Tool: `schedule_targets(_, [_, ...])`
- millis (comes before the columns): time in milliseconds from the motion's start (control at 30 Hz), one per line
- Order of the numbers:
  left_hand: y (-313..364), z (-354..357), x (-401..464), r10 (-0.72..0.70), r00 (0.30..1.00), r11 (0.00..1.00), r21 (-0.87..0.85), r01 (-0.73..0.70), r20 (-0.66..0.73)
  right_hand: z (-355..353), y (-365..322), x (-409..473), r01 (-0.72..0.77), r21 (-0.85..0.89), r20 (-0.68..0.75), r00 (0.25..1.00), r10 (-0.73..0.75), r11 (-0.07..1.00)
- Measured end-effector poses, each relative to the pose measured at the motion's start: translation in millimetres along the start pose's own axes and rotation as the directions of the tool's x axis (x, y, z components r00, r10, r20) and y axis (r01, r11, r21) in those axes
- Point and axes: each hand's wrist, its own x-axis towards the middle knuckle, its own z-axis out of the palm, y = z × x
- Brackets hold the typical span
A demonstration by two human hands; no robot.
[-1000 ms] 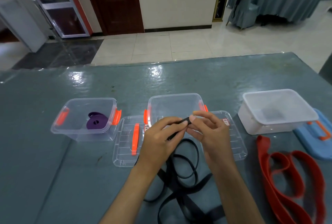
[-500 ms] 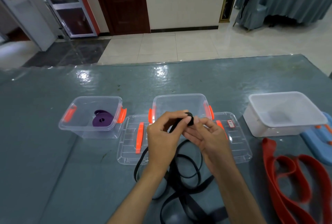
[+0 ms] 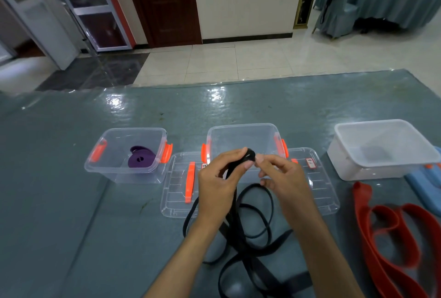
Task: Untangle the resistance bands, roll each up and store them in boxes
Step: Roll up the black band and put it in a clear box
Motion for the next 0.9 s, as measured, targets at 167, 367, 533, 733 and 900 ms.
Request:
schedule_targets(167, [9.0,-4.7,3.7,0.025,0.994,0.998,0.056,-0.03,0.103,-11.2,-8.3,3.9,0.234,-0.081,0.059,0.972,-0.229,0.969])
schedule_targets(367, [22.2,-4.9,7.8,-0.092,0.991,0.991,-0.089,0.101,0.097,-8.7,-4.5,4.6,0.368,-0.067,-0.007,0.929,-0.37,0.927])
schedule_targets(533, [36.5,-5.4,10.9,-0.114,0.992,0.98,-0.158,0.122,0.057,-0.9,1.4,0.0,0.391,0.089,0.0,0.92,-0.392,0.916])
schedule_targets(733, [45.7,2.7,11.0,-0.08,0.995,0.974,-0.216,0.065,-0.061,7.4,-2.8,-9.0,0.299,0.203,0.028,0.95,-0.311,0.932])
schedule_targets(900, [38.5,3.6,9.4,-0.059,0.998,0.979,-0.195,0.063,0.029,10.3,-3.4,-12.3,0.316,0.226,-0.072,0.949,-0.307,0.922])
